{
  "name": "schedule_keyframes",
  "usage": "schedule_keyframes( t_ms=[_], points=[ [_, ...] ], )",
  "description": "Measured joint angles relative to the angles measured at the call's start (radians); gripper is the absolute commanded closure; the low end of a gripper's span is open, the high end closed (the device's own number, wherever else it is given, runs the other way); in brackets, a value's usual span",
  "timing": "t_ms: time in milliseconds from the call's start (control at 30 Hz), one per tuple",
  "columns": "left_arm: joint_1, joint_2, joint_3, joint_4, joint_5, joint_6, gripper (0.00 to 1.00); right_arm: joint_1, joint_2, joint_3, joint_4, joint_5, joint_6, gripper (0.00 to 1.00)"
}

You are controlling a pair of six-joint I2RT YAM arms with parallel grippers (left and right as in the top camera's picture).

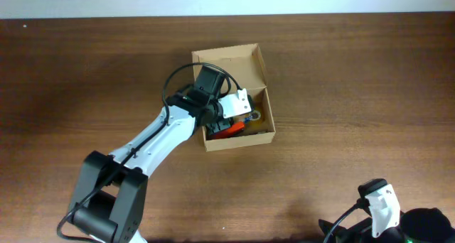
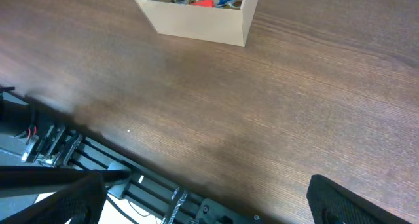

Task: Pack container
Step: 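Carry the marker into the box and open the left gripper, then withdraw the left gripper to the box's left side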

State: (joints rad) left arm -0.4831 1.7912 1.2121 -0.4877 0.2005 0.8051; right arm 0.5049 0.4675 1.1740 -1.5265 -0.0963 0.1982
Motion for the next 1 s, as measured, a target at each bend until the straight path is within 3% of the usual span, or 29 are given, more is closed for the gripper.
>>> schedule_keyframes(
  t_ms=[33, 67, 300, 633, 767, 1000],
  points=[
    [0.0, 0.0, 0.0, -0.002, 0.006, 0.005, 0.61, 0.0, 0.0, 0.0, 0.0, 0.0, 0.0, 0.01],
    [0.0, 0.0, 0.0, -0.003, 0.01, 0.009, 0.54, 0.0, 0.0, 0.0, 0.0, 0.0, 0.0, 0.01],
    [0.0, 0.0, 0.0, -0.002, 0.014, 0.005, 0.42, 0.0, 0.0, 0.0, 0.0, 0.0, 0.0, 0.01],
    [0.0, -0.032, 0.023, -0.002, 0.014, -0.206, 0.4, 0.0, 0.0, 0.0, 0.0, 0.0, 0.0, 0.01],
    [0.002, -0.149, 0.04, -0.001, -0.01, -0.284, 0.37, 0.0, 0.0, 0.0, 0.0, 0.0, 0.0, 0.01],
    [0.064, -0.4, 0.064, -0.01, -0.188, -0.438, 0.35, 0.0, 0.0, 0.0, 0.0, 0.0, 0.0, 0.01]
  ],
)
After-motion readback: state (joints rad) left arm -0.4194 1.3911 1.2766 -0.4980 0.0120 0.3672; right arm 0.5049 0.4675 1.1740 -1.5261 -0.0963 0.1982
